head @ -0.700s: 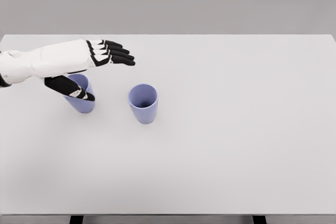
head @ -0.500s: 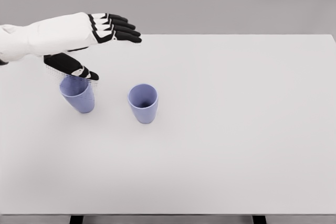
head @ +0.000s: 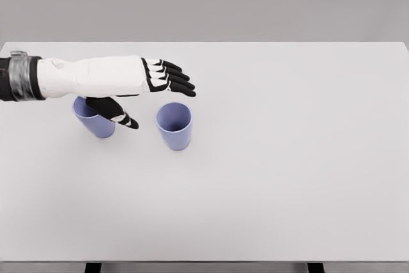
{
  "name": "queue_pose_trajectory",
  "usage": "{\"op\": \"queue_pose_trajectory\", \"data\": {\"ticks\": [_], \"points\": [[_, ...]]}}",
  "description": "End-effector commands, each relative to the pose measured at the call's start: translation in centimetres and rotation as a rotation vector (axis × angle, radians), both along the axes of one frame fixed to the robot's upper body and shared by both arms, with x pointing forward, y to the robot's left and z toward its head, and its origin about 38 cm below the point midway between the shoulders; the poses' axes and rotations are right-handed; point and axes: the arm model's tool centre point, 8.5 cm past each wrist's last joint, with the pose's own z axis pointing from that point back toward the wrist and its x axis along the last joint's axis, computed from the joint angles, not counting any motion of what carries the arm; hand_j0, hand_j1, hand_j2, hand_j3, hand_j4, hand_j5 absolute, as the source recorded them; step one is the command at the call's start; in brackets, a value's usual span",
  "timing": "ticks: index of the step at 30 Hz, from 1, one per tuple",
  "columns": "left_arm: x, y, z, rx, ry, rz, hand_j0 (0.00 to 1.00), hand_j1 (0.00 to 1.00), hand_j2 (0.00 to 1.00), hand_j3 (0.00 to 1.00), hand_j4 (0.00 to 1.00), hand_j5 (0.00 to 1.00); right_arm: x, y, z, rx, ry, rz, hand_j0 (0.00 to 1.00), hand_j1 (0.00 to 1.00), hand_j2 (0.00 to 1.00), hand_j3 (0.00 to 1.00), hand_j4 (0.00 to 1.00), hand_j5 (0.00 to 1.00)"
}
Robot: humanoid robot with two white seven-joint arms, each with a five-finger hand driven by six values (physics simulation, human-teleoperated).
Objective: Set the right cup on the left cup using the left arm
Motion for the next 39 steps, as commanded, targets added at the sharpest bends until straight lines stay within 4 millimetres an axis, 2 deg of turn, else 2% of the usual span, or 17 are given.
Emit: {"op": "queue_pose_trajectory", "data": {"ticks": [1,5,7,9,11,14,24,27,29,31,36,39], "points": [[-0.3,0.0,-0.8,0.086,0.012,-0.026,1.00,1.00,1.00,1.00,1.00,1.00,0.0,0.0,0.0,0.001,0.002,0.000,1.00,1.00,1.00,1.00,1.00,1.00],[-0.3,-0.5,-1.2,0.148,0.030,-0.059,1.00,1.00,1.00,1.00,1.00,1.00,0.0,0.0,0.0,0.000,-0.001,0.002,1.00,1.00,1.00,1.00,1.00,1.00],[0.7,-1.2,-0.6,0.138,0.021,-0.057,1.00,1.00,1.00,1.00,1.00,1.00,0.0,0.0,0.0,0.000,0.000,-0.002,1.00,1.00,1.00,1.00,1.00,1.00],[2.0,-2.6,-1.1,0.118,0.039,-0.063,1.00,1.00,1.00,1.00,1.00,1.00,0.0,0.0,0.0,0.000,0.000,0.000,1.00,1.00,1.00,1.00,1.00,1.00],[2.1,-3.3,-1.3,0.114,0.044,-0.075,1.00,1.00,1.00,1.00,1.00,1.00,0.0,0.0,0.0,0.000,-0.001,0.002,1.00,1.00,1.00,1.00,1.00,1.00],[3.5,-2.8,-2.6,0.128,0.071,-0.030,1.00,1.00,1.00,1.00,1.00,1.00,0.0,0.0,0.0,0.000,0.000,0.001,1.00,1.00,1.00,1.00,1.00,1.00],[3.5,-2.4,-2.9,0.130,0.079,-0.023,1.00,1.00,1.00,1.00,1.00,1.00,0.0,0.0,0.0,0.000,0.000,0.000,1.00,1.00,1.00,1.00,1.00,1.00],[5.1,-0.8,-3.6,0.144,0.085,0.050,1.00,1.00,1.00,1.00,1.00,1.00,0.0,0.0,0.0,0.000,-0.001,0.000,1.00,1.00,1.00,1.00,1.00,1.00],[5.6,-0.5,-3.7,0.147,0.087,0.068,1.00,1.00,1.00,1.00,1.00,1.00,0.0,0.0,0.0,0.000,-0.001,0.000,1.00,1.00,1.00,1.00,1.00,1.00],[6.2,-0.6,-4.1,0.149,0.092,0.079,1.00,1.00,1.00,1.00,1.00,1.00,0.0,0.0,0.0,-0.001,-0.001,0.000,1.00,1.00,1.00,1.00,1.00,1.00],[6.1,-1.0,-4.9,0.151,0.102,0.071,1.00,1.00,1.00,1.00,1.00,1.00,0.0,0.0,0.0,0.000,-0.001,0.000,1.00,1.00,1.00,1.00,1.00,1.00],[5.8,-2.6,-5.8,0.141,0.121,0.037,1.00,1.00,1.00,1.00,1.00,1.00,0.0,0.0,0.0,0.000,0.000,0.001,1.00,1.00,1.00,1.00,1.00,1.00]]}}
